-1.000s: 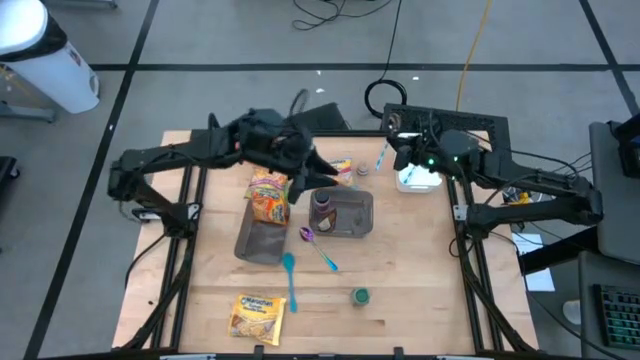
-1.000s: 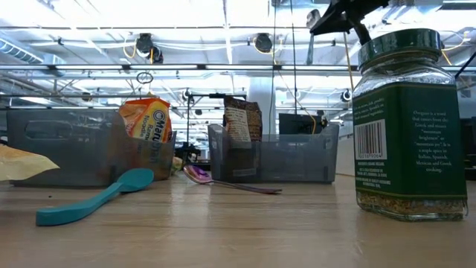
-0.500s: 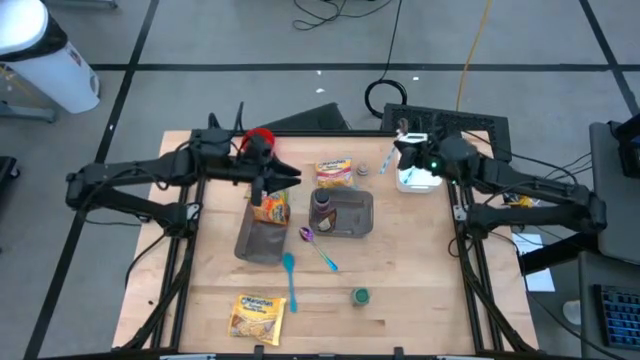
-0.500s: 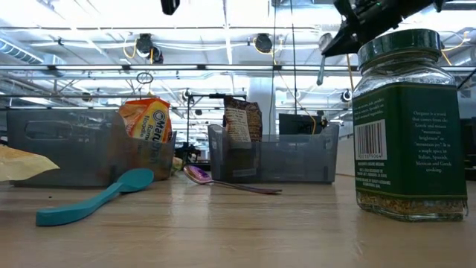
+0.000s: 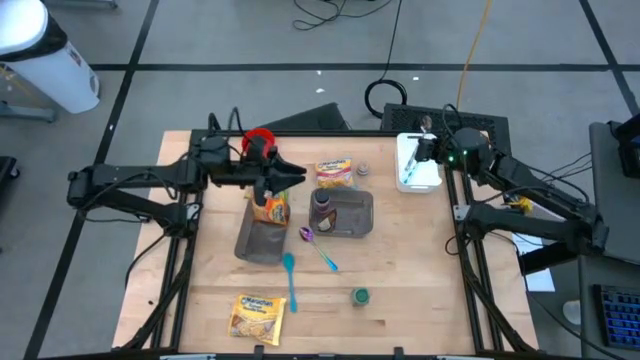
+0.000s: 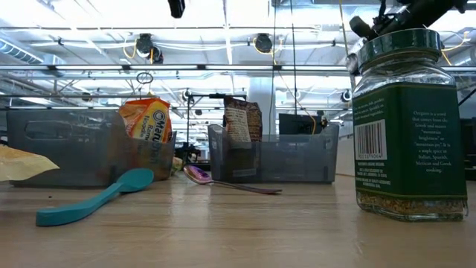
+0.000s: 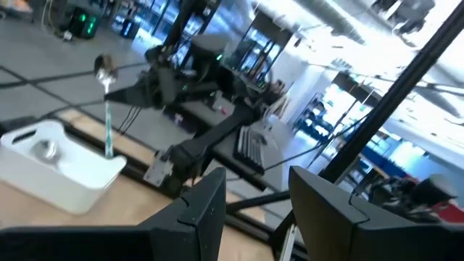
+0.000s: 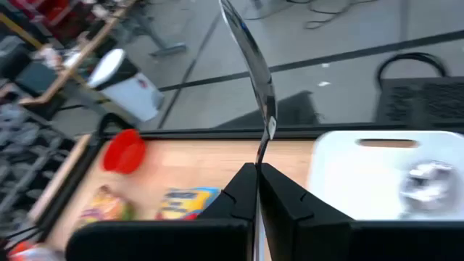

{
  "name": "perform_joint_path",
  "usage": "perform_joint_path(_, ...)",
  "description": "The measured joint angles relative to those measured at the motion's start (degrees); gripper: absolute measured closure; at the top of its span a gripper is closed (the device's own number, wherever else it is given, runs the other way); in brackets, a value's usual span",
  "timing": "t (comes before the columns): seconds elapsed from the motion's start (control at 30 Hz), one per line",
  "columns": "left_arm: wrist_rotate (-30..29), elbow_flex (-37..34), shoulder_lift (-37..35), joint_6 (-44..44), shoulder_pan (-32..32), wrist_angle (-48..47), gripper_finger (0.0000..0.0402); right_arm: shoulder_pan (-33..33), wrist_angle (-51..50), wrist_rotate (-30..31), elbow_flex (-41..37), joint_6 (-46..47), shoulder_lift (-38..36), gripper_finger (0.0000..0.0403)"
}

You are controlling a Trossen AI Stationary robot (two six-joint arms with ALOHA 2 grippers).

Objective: Pick & Place Food Item
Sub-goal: Put the blue patterned spoon into the white bin

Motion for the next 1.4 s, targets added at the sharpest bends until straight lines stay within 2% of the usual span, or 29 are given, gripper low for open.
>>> perform_joint_path(0.23, -0.02, 0.05, 0.08, 0.0, 0.02, -0.17, 0.0245, -6.25, -1.8, -1.78, -3.66, 1.9, 0.28, 0.0403)
perform_joint_path(0.4, 0.0, 0.05, 0.11, 0.0, 0.0, -0.41, 0.0245, -9.87, 4.0, -6.15, -10.7, 6.97, 0.28, 0.0403)
perform_joint_path(0.67, 0.0, 0.05, 0.11, -0.98, 0.0, -0.35, 0.0245, -12.59, 10.25, -5.95, -16.94, 11.64, 0.39, 0.0403)
perform_joint_path(0.9, -0.9, 0.05, 0.11, -0.47, 0.0, -0.41, 0.0245, -15.13, 10.21, -6.56, -17.84, 11.66, 2.58, 0.0403)
perform_joint_path(1.13, -0.98, 0.05, 0.11, -0.44, 0.13, -0.39, 0.0245, -19.73, 11.17, -14.6, -17.86, 9.15, 7.79, 0.0403)
perform_joint_path(1.4, -1.01, 0.05, 0.11, -0.42, 0.17, -0.4, 0.0245, -22.27, 14.9, -18.39, -17.86, 10.31, 13.19, 0.0403)
